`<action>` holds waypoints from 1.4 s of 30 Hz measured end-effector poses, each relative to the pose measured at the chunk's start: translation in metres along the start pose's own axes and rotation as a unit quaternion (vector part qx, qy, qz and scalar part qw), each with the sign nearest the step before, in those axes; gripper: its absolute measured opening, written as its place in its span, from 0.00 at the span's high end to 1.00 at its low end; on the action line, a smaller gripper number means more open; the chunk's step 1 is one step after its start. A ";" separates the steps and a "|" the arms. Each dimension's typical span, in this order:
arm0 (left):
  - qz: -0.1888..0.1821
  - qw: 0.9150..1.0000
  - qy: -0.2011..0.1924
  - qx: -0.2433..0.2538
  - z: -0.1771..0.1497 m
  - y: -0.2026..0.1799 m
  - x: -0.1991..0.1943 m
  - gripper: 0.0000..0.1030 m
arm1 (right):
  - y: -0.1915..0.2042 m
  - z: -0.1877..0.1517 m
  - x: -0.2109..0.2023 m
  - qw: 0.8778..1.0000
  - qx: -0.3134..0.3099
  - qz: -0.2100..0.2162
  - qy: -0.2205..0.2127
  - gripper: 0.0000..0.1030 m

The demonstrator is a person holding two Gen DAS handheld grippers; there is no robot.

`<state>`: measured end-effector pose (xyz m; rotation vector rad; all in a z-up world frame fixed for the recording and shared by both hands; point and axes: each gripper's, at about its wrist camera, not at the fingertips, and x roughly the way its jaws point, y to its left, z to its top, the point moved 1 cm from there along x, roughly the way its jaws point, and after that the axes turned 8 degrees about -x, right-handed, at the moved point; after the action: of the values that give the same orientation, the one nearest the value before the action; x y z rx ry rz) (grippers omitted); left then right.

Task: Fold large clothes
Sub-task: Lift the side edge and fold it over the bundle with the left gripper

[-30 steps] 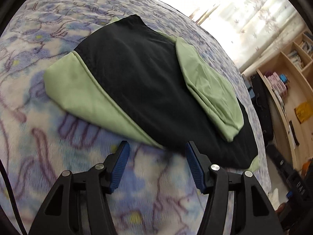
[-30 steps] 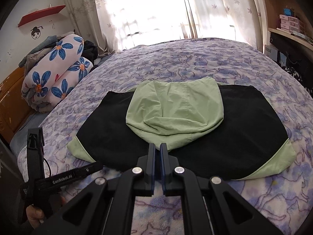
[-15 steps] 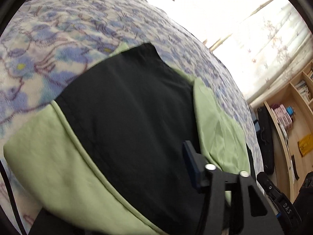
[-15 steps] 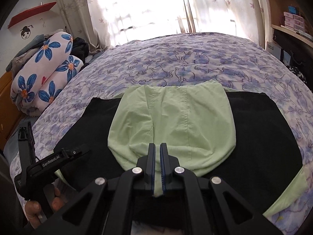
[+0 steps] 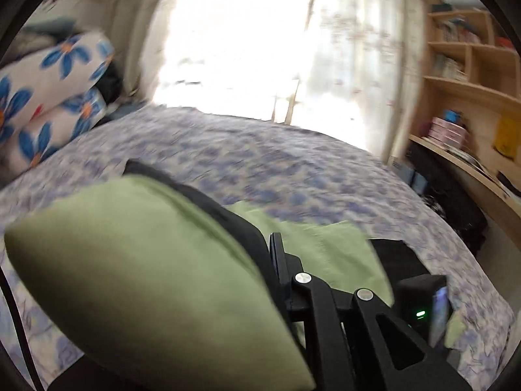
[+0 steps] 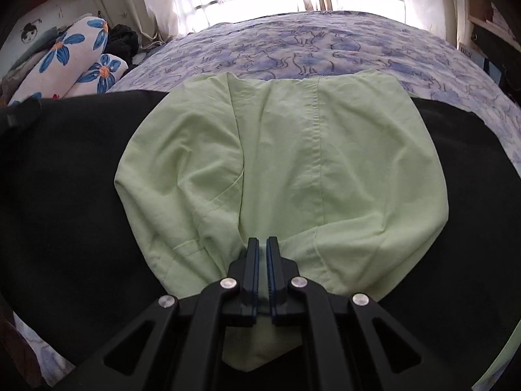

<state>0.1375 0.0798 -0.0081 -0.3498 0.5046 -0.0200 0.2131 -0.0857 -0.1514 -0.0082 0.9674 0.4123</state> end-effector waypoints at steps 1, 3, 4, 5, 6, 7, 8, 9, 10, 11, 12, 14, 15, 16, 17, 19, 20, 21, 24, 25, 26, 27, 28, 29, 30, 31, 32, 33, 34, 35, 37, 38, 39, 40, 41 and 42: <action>-0.011 1.000 -0.004 0.019 0.002 -0.016 -0.001 0.95 | -0.006 -0.003 -0.006 0.999 0.020 0.027 0.003 0.95; -0.035 0.998 -0.011 0.057 0.004 -0.051 -0.003 0.95 | -0.025 -0.009 -0.025 0.995 0.059 0.077 0.004 0.95; -0.045 0.997 -0.012 0.069 0.003 -0.064 -0.006 0.95 | -0.034 -0.012 -0.034 0.993 0.074 0.091 -0.001 0.95; -0.059 0.995 -0.011 0.085 0.002 -0.080 -0.005 0.95 | -0.048 -0.015 -0.047 0.991 0.092 0.097 -0.011 0.95; -0.069 0.993 -0.009 0.098 0.000 -0.094 -0.003 0.95 | -0.061 -0.018 -0.059 0.990 0.106 0.085 -0.023 0.95; -0.080 0.990 -0.005 0.117 -0.005 -0.113 -0.001 0.95 | -0.071 -0.019 -0.069 0.991 0.114 0.067 -0.032 0.95; -0.087 0.988 -0.001 0.131 -0.009 -0.126 0.001 0.95 | -0.087 -0.020 -0.082 0.990 0.125 0.038 -0.046 0.95; -0.096 0.985 0.006 0.146 -0.015 -0.142 0.004 0.95 | -0.104 -0.022 -0.096 0.989 0.136 0.006 -0.062 0.95; -0.105 0.982 0.014 0.154 -0.022 -0.155 0.008 0.95 | -0.115 -0.023 -0.105 0.987 0.143 -0.018 -0.073 0.95; -0.115 0.980 0.025 0.160 -0.029 -0.167 0.012 0.95 | -0.133 -0.025 -0.119 0.983 0.154 -0.051 -0.088 0.95; -0.124 0.978 0.037 0.165 -0.037 -0.177 0.017 0.95 | -0.143 -0.027 -0.128 0.980 0.160 -0.069 -0.096 0.95; -0.140 0.973 0.066 0.173 -0.055 -0.197 0.030 0.95 | -0.169 -0.034 -0.144 0.972 0.175 -0.111 -0.114 0.95; -0.146 0.970 0.081 0.178 -0.064 -0.205 0.038 0.95 | -0.180 -0.040 -0.150 0.967 0.184 -0.130 -0.118 0.95; -0.149 0.967 0.093 0.183 -0.073 -0.209 0.043 0.95 | -0.191 -0.046 -0.153 0.963 0.194 -0.143 -0.120 0.95; -0.150 0.964 0.111 0.190 -0.086 -0.215 0.052 0.95 | -0.200 -0.053 -0.155 0.960 0.203 -0.149 -0.120 0.95; -0.146 0.959 0.139 0.200 -0.108 -0.225 0.068 0.95 | -0.218 -0.065 -0.152 0.956 0.225 -0.151 -0.112 0.95; -0.146 0.957 0.149 0.201 -0.115 -0.230 0.072 0.95 | -0.226 -0.071 -0.151 0.955 0.234 -0.148 -0.108 0.95; -0.145 0.956 0.159 0.201 -0.123 -0.233 0.078 0.95 | -0.233 -0.078 -0.148 0.953 0.243 -0.146 -0.102 0.95; -0.148 0.952 0.169 0.206 -0.137 -0.246 0.084 0.94 | -0.249 -0.097 -0.142 0.949 0.276 -0.124 -0.092 0.95; -0.148 0.952 0.168 0.211 -0.142 -0.250 0.082 0.94 | -0.253 -0.099 -0.140 0.948 0.283 -0.114 -0.092 0.95; -0.145 0.950 0.167 0.220 -0.146 -0.251 0.082 0.94 | -0.254 -0.098 -0.137 0.947 0.286 -0.111 -0.092 0.95; -0.141 0.949 0.169 0.227 -0.150 -0.252 0.082 0.94 | -0.256 -0.100 -0.135 0.947 0.288 -0.112 -0.091 0.95; -0.137 0.948 0.172 0.230 -0.151 -0.254 0.085 0.94 | -0.257 -0.101 -0.133 0.947 0.289 -0.112 -0.090 0.95; -0.130 0.947 0.181 0.233 -0.156 -0.254 0.087 0.92 | -0.257 -0.102 -0.131 0.947 0.290 -0.109 -0.086 0.95; -0.123 0.945 0.191 0.233 -0.159 -0.253 0.090 0.90 | -0.258 -0.104 -0.129 0.947 0.292 -0.104 -0.084 0.95; -0.118 0.944 0.204 0.233 -0.164 -0.252 0.092 0.85 | -0.261 -0.102 -0.127 0.947 0.293 -0.104 -0.084 0.95; -0.115 0.942 0.216 0.229 -0.167 -0.248 0.095 0.81 | -0.261 -0.103 -0.127 0.947 0.293 -0.102 -0.085 0.95; -0.116 0.941 0.223 0.225 -0.167 -0.246 0.098 0.79 | -0.260 -0.103 -0.127 0.947 0.293 -0.101 -0.085 0.95; -0.120 0.940 0.229 0.221 -0.165 -0.246 0.098 0.75 | -0.261 -0.104 -0.128 0.947 0.293 -0.100 -0.086 0.95; -0.128 0.938 0.239 0.216 -0.162 -0.242 0.096 0.63 | -0.261 -0.104 -0.129 0.947 0.294 -0.099 -0.085 0.95; -0.140 0.935 0.255 0.202 -0.161 -0.239 0.086 0.37 | -0.263 -0.103 -0.130 0.946 0.297 -0.094 -0.087 0.95; -0.149 0.935 0.264 0.184 -0.156 -0.233 0.080 0.29 | -0.263 -0.104 -0.131 0.945 0.301 -0.091 -0.089 0.95; -0.158 0.934 0.271 0.171 -0.151 -0.228 0.073 0.28 | -0.265 -0.105 -0.133 0.944 0.305 -0.088 -0.092 0.95; -0.165 0.933 0.277 0.162 -0.147 -0.223 0.065 0.28 | -0.265 -0.105 -0.134 0.943 0.308 -0.087 -0.094 0.95; -0.165 0.933 0.278 0.157 -0.142 -0.218 0.059 0.28 | -0.266 -0.105 -0.137 0.941 0.313 -0.086 -0.098 0.95; -0.162 0.935 0.274 0.153 -0.138 -0.214 0.053 0.28 | -0.267 -0.105 -0.140 0.939 0.316 -0.086 -0.102 0.95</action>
<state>0.1325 -0.1719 -0.0748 -0.1105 0.9782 -0.5248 0.1514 -0.3995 -0.1464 0.5225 0.8496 -0.0732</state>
